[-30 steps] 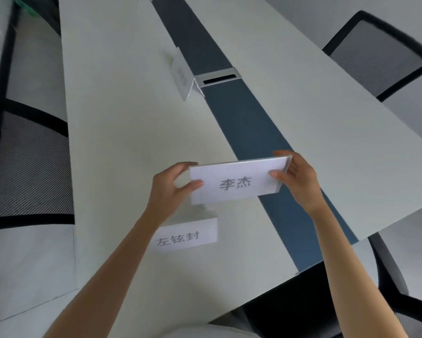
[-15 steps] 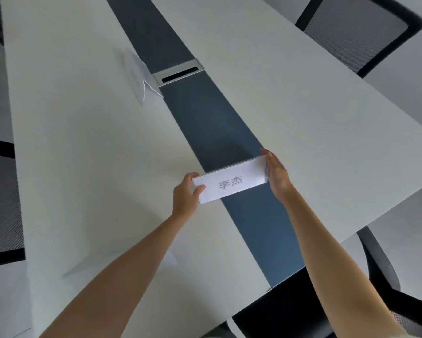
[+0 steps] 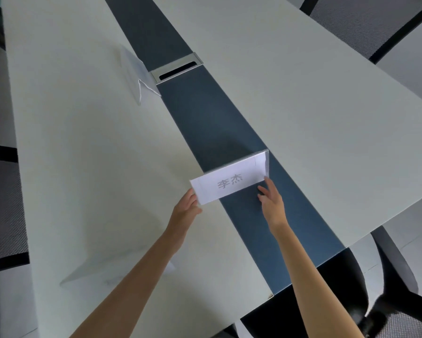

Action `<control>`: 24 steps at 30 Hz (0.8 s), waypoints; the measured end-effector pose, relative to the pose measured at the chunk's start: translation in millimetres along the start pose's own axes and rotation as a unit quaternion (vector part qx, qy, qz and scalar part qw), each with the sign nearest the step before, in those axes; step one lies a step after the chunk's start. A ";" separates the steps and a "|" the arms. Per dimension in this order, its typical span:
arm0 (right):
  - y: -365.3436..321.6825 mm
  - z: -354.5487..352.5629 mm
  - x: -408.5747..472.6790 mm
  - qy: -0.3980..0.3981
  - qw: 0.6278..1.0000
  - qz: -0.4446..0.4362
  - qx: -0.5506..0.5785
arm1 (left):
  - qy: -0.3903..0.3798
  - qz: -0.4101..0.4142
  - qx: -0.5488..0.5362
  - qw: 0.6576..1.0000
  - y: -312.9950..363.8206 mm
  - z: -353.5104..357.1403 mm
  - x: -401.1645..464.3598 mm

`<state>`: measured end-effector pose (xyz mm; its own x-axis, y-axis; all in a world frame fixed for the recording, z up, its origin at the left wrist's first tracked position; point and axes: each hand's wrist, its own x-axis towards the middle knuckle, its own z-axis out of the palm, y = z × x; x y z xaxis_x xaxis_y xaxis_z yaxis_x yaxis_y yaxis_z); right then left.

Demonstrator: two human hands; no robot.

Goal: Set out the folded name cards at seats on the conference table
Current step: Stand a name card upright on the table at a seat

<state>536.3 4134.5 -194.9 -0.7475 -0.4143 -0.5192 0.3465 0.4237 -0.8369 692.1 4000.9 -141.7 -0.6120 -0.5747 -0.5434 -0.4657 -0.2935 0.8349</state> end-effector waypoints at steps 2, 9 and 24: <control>-12.3 6.1 12.6 -0.017 0.999 -0.024 -0.016 | -0.006 0.004 0.007 1.000 7.0 3.9 4.3; -49.7 11.6 79.8 0.068 0.994 -0.067 -0.053 | -0.018 0.059 0.010 0.998 45.7 13.9 51.7; -116.6 67.3 199.7 -0.045 0.994 -0.078 -0.058 | 0.095 0.103 0.044 0.989 110.7 -41.5 171.3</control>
<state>384.8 3948.1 -212.7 -0.7312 -0.5512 -0.4019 0.1586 0.4357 -0.8860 562.2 3838.3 -138.8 -0.5727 -0.7505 -0.3297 -0.4025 -0.0929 0.9107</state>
